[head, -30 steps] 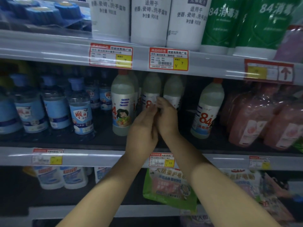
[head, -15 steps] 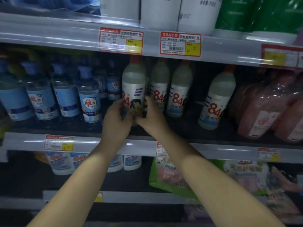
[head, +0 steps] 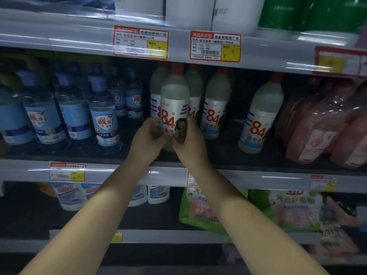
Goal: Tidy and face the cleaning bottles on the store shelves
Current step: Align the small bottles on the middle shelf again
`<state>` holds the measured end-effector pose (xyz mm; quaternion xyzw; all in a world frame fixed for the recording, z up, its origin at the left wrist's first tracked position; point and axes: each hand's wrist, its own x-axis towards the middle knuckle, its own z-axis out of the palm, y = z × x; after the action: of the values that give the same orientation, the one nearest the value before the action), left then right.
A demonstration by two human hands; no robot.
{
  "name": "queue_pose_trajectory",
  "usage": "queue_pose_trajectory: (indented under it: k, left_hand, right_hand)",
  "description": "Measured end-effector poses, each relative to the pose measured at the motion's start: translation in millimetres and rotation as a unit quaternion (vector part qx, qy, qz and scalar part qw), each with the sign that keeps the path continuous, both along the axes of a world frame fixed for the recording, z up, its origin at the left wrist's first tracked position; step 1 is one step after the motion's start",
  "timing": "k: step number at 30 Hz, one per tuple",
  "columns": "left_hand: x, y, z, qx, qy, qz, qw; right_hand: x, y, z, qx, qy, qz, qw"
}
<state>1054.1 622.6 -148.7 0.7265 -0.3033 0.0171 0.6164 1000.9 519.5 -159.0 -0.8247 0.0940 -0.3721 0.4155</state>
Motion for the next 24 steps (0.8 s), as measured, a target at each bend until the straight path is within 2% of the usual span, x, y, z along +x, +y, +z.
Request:
queue_pose_trajectory:
  k: [10, 17, 24]
  left_hand:
    - [15.6, -5.9, -2.4, 0.018, 0.02, -0.038, 0.999]
    - [12.9, -6.3, -5.1, 0.02, -0.003, -0.029, 0.999]
    - [13.3, 0.8, -3.6, -0.025, 0.014, -0.021, 0.999]
  right_hand:
    - [1.7, -5.0, 1.0, 0.037, 0.052, 0.059, 0.996]
    - [-1.7, -6.4, 4.1, 0.043, 0.063, 0.075, 0.994]
    - [-3.0, -10.1, 5.8, 0.014, 0.114, 0.101, 0.988]
